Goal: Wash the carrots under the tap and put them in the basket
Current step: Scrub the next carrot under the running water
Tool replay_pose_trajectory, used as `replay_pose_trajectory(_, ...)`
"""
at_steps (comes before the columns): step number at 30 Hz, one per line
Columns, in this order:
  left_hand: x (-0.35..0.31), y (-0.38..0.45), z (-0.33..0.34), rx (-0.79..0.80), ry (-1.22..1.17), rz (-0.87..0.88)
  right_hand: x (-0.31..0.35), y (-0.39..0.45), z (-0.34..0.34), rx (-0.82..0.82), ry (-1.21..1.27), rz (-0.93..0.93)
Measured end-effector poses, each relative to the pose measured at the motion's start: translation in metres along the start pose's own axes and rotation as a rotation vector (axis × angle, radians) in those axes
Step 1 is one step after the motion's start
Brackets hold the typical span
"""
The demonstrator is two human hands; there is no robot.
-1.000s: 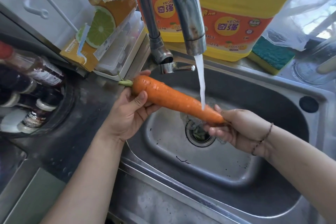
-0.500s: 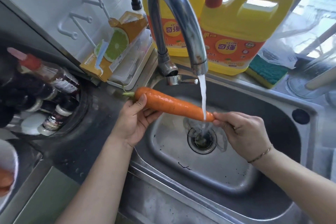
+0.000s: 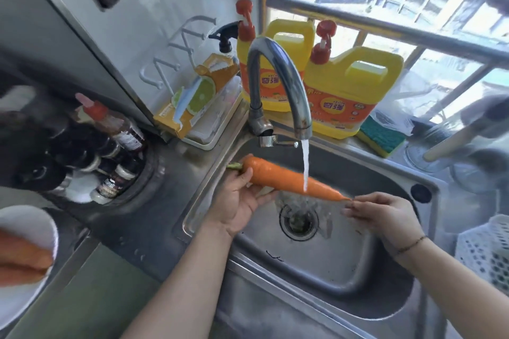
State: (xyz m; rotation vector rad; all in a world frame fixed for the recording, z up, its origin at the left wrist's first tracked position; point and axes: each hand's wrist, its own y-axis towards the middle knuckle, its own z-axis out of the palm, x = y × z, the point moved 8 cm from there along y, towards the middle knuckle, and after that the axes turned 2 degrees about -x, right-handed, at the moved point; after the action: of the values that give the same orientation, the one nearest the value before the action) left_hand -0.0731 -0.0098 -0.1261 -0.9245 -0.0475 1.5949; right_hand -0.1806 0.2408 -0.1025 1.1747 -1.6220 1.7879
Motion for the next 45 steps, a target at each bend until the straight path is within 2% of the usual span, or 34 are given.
replay_pose_trajectory(2, 0.015, 0.003, 0.006, -0.036, 0.029, -0.029, 0.006, -0.005, -0.022, -0.112, -0.199, -0.066)
replay_pose_trajectory(5, 0.032, 0.008, 0.018, -0.01, 0.071, -0.051, 0.032, -0.012, -0.04, -0.266, -0.959, -0.348)
replay_pose_trajectory(6, 0.036, 0.008, 0.022, 0.013, 0.082, -0.06, 0.037, -0.015, -0.037, -0.242, -1.08, -0.395)
replay_pose_trajectory(7, 0.04, 0.008, 0.025, 0.034, 0.091, -0.068, 0.039, -0.016, -0.029, -0.147, -1.105, -0.412)
replay_pose_trajectory(11, 0.043, 0.001, 0.03, 0.087, 0.106, -0.092, 0.012, -0.013, 0.01, 0.372, -1.164, -0.197)
replay_pose_trajectory(13, 0.042, -0.003, 0.03, 0.071, 0.13, -0.092, 0.004, -0.015, 0.019, 0.458, -1.151, -0.159)
replay_pose_trajectory(16, 0.042, -0.001, 0.019, -0.124, 0.283, 0.029, 0.006, -0.019, 0.027, 0.371, -0.959, -0.173)
replay_pose_trajectory(18, 0.048, -0.002, 0.014, -0.259, 0.376, 0.116, 0.012, -0.026, 0.039, 0.284, -0.993, -0.263)
replay_pose_trajectory(20, 0.056, -0.004, 0.016, -0.288, 0.367, 0.136, 0.019, -0.035, 0.051, 0.207, -1.061, -0.352)
replay_pose_trajectory(23, 0.044, -0.011, 0.017, -0.37, 0.594, 0.227, 0.016, -0.046, 0.053, 0.208, -1.03, -0.351)
replay_pose_trajectory(25, 0.025, -0.011, 0.011, -0.538, 0.809, 0.319, 0.011, -0.055, 0.049, 0.219, -0.988, -0.343)
replay_pose_trajectory(26, 0.021, -0.009, 0.012, -0.585, 0.834, 0.332, 0.011, -0.059, 0.047, 0.221, -0.956, -0.336)
replay_pose_trajectory(28, 0.033, -0.004, 0.022, -0.538, 0.783, 0.271, 0.012, -0.059, 0.042, 0.208, -0.925, -0.319)
replay_pose_trajectory(30, 0.06, 0.003, 0.033, -0.38, 0.677, 0.165, 0.014, -0.051, 0.037, 0.193, -0.888, -0.273)
replay_pose_trajectory(32, 0.074, 0.006, 0.042, -0.228, 0.652, 0.142, 0.013, -0.047, 0.033, 0.2, -0.868, -0.244)
replay_pose_trajectory(33, 0.071, 0.008, 0.039, -0.227, 0.649, 0.156, 0.011, -0.047, 0.032, 0.204, -0.872, -0.243)
replay_pose_trajectory(36, 0.049, 0.014, 0.013, -0.513, 0.547, 0.234, 0.006, -0.049, 0.035, 0.229, -0.849, -0.249)
replay_pose_trajectory(38, 0.051, 0.013, 0.006, -0.606, 0.515, 0.199, 0.008, -0.049, 0.039, 0.226, -0.845, -0.257)
replay_pose_trajectory(39, 0.056, 0.013, 0.01, -0.565, 0.492, 0.165, 0.01, -0.047, 0.039, 0.218, -0.842, -0.25)
replay_pose_trajectory(42, 0.077, 0.016, 0.027, -0.296, 0.47, 0.097, 0.009, -0.041, 0.036, 0.217, -0.808, -0.203)
replay_pose_trajectory(43, 0.077, 0.017, 0.027, -0.278, 0.509, 0.087, 0.007, -0.041, 0.035, 0.22, -0.79, -0.184)
replay_pose_trajectory(45, 0.065, 0.02, 0.012, -0.412, 0.544, 0.115, 0.003, -0.044, 0.036, 0.235, -0.765, -0.164)
